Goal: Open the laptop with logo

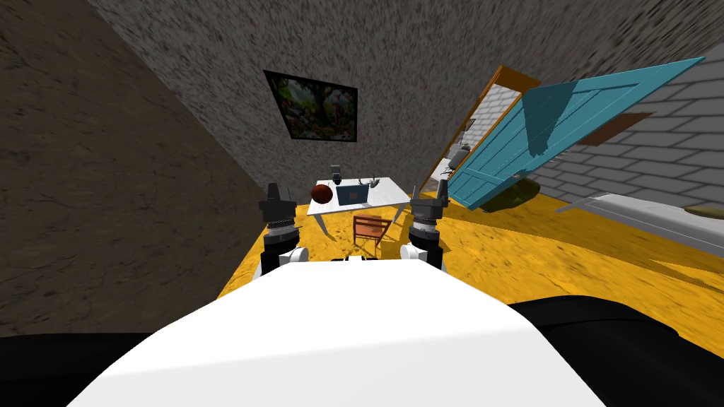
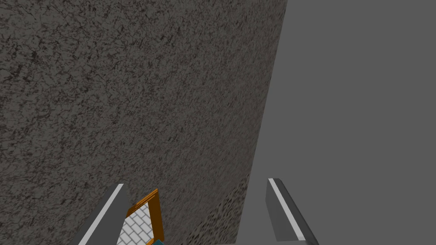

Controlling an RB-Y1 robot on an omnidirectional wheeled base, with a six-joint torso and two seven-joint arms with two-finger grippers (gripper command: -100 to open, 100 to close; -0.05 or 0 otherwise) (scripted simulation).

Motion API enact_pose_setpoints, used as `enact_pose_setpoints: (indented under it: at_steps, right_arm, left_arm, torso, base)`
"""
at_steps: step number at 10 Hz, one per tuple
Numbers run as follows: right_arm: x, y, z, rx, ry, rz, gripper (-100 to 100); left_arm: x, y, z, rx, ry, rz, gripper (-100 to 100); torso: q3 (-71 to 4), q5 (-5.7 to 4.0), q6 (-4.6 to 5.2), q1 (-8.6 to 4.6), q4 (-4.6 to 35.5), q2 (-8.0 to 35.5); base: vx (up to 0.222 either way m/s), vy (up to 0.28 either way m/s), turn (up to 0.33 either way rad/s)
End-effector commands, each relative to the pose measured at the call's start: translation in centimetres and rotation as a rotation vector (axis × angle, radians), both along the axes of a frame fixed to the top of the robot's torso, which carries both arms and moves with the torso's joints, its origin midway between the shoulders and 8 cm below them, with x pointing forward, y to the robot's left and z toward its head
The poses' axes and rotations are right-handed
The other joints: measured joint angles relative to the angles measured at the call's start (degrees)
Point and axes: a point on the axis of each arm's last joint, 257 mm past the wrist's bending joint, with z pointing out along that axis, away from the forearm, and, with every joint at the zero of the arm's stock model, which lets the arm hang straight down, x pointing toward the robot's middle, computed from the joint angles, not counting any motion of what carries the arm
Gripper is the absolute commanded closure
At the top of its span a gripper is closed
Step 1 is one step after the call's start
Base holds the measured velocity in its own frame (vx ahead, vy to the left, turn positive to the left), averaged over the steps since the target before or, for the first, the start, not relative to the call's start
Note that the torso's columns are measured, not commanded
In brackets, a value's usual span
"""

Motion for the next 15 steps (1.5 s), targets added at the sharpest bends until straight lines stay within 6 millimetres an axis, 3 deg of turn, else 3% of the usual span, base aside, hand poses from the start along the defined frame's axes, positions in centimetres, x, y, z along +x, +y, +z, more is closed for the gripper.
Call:
enact_pose_setpoints:
  at_steps: [1,3,9,15]
  right_arm:
    - [0.0,0.0,0.0,0.0,0.0,0.0,0]
    - [0.0,0.0,0.0,0.0,0.001,0.0,0]
    - [0.0,0.0,0.0,0.0,0.001,0.0,0]
    - [0.0,0.0,0.0,0.0,0.001,0.0,0]
  left_arm:
    - [0.5,-0.4,-0.4,0.035,0.014,-0.017,-100]
    - [1.4,-0.8,-1.3,0.084,0.038,-0.04,-100]
    - [6.1,-0.8,-5.5,0.178,0.134,-0.06,-100]
    - [9.9,-0.4,-8.3,0.206,0.194,-0.049,-100]
  torso:
    - [-8.5,0.0,0.0,0.0,4.2,4.2]
    - [-13.5,0.0,0.0,0.0,6.7,6.7]
    - [-13.9,0.0,0.0,-0.02,6.9,6.9]
    - [-13.8,0.0,-0.01,0.01,6.9,6.9]
  base:
    - [0.008,-0.003,-0.005]
    - [0.004,-0.009,-0.01]
    - [0.016,-0.022,-0.02]
    - [0.019,-0.024,-0.018]
